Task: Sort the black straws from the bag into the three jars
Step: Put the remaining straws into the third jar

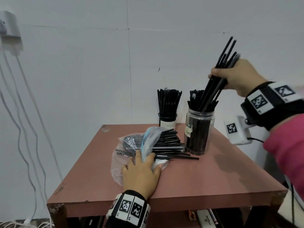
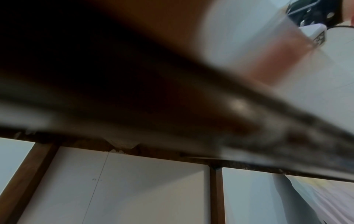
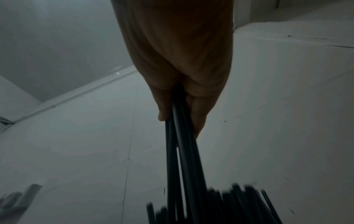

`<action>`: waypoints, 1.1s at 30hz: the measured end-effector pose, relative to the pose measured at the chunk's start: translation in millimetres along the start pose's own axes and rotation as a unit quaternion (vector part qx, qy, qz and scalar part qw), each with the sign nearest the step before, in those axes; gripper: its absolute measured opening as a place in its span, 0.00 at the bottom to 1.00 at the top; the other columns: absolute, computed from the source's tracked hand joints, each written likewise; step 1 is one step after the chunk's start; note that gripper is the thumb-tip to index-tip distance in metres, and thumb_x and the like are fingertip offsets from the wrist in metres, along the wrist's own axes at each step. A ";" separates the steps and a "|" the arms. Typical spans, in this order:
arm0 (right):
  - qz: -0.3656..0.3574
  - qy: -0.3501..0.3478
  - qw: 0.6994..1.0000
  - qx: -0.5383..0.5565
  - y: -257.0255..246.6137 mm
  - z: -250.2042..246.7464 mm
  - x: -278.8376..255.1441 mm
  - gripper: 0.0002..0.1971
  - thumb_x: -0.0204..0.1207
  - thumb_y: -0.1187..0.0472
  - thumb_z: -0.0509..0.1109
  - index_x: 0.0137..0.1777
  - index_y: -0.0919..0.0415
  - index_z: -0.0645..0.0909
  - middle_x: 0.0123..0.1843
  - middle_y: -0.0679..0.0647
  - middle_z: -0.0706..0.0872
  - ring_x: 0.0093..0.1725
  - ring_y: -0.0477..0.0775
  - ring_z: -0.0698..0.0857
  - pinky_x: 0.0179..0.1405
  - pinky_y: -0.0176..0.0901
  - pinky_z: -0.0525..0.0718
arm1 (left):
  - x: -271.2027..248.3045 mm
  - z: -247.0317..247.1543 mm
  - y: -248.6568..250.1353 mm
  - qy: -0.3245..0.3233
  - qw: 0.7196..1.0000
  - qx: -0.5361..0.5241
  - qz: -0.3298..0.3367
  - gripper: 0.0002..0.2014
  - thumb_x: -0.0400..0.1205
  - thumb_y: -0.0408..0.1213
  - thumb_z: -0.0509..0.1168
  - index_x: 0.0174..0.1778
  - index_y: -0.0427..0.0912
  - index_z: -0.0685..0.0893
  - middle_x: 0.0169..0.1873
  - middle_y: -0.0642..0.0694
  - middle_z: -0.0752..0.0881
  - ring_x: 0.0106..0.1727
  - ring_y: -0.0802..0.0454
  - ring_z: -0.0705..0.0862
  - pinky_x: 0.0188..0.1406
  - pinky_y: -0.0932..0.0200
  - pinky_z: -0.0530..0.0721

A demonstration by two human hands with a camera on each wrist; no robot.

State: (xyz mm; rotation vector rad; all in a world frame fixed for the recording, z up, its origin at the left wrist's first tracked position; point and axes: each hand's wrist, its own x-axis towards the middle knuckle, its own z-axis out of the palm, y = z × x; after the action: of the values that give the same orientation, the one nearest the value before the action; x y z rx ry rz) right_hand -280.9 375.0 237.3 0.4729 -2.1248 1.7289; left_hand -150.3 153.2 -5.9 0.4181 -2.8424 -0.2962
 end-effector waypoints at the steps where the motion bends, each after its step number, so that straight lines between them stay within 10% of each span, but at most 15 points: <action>1: 0.015 -0.003 1.000 -0.009 9.4 3.0 1.3 0.07 0.77 0.69 0.72 0.54 0.66 0.81 0.44 0.57 0.88 0.39 0.47 0.90 0.35 0.43 0.89 | 0.1 0.1 -0.1 0.000 1.000 0.001 0.000 0.24 0.84 0.63 0.47 0.77 0.66 0.59 0.83 0.45 0.56 0.78 0.39 0.63 0.74 0.41 0.61; 6: 0.020 0.010 0.991 -0.134 48.6 21.9 -4.3 0.13 0.68 0.63 0.78 0.51 0.64 0.84 0.48 0.57 0.90 0.49 0.56 0.89 0.49 0.47 0.86 | -0.3 -0.1 -0.4 -0.001 1.000 0.001 -0.003 0.25 0.84 0.64 0.47 0.78 0.67 0.58 0.84 0.45 0.55 0.79 0.39 0.62 0.75 0.42 0.59; 15: -0.115 0.051 0.987 -0.098 47.7 28.6 -14.4 0.53 0.62 0.70 0.83 0.80 0.42 0.55 0.64 0.55 0.74 0.51 0.51 0.81 0.51 0.37 0.79 | -0.4 -0.4 -0.3 -0.001 1.000 0.000 -0.002 0.25 0.84 0.63 0.47 0.78 0.67 0.58 0.83 0.45 0.56 0.79 0.39 0.62 0.75 0.41 0.60; 21: -0.079 0.002 0.978 -0.192 51.9 29.6 -15.5 0.20 0.72 0.57 0.77 0.65 0.53 0.82 0.55 0.47 0.80 0.58 0.49 0.77 0.56 0.38 0.71 | -0.1 0.3 -0.6 0.000 1.000 -0.004 -0.001 0.25 0.84 0.63 0.47 0.77 0.67 0.58 0.84 0.45 0.55 0.80 0.39 0.61 0.75 0.41 0.59; 27: -0.151 0.043 0.971 -0.180 40.7 30.2 -21.2 0.32 0.81 0.51 0.67 0.83 0.51 0.61 0.83 0.47 0.63 0.82 0.47 0.61 0.80 0.43 0.59 | -0.1 -0.4 -0.7 -0.002 1.000 -0.003 0.000 0.24 0.84 0.64 0.47 0.77 0.67 0.58 0.84 0.46 0.55 0.79 0.39 0.61 0.75 0.41 0.59; 33: -0.038 -0.155 0.916 -0.368 45.4 40.5 -25.3 0.23 0.86 0.45 0.55 0.70 0.58 0.79 0.72 0.54 0.80 0.73 0.57 0.75 0.72 0.48 0.68 | -0.4 -0.6 -1.3 -0.003 1.000 -0.001 -0.001 0.26 0.83 0.65 0.46 0.78 0.67 0.58 0.84 0.46 0.55 0.79 0.39 0.62 0.75 0.41 0.60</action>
State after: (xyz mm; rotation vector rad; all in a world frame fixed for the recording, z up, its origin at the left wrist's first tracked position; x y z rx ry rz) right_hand -282.7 344.9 178.7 0.6095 -2.7141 0.7267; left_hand -149.5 151.9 -5.6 0.4206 -2.8475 -0.3024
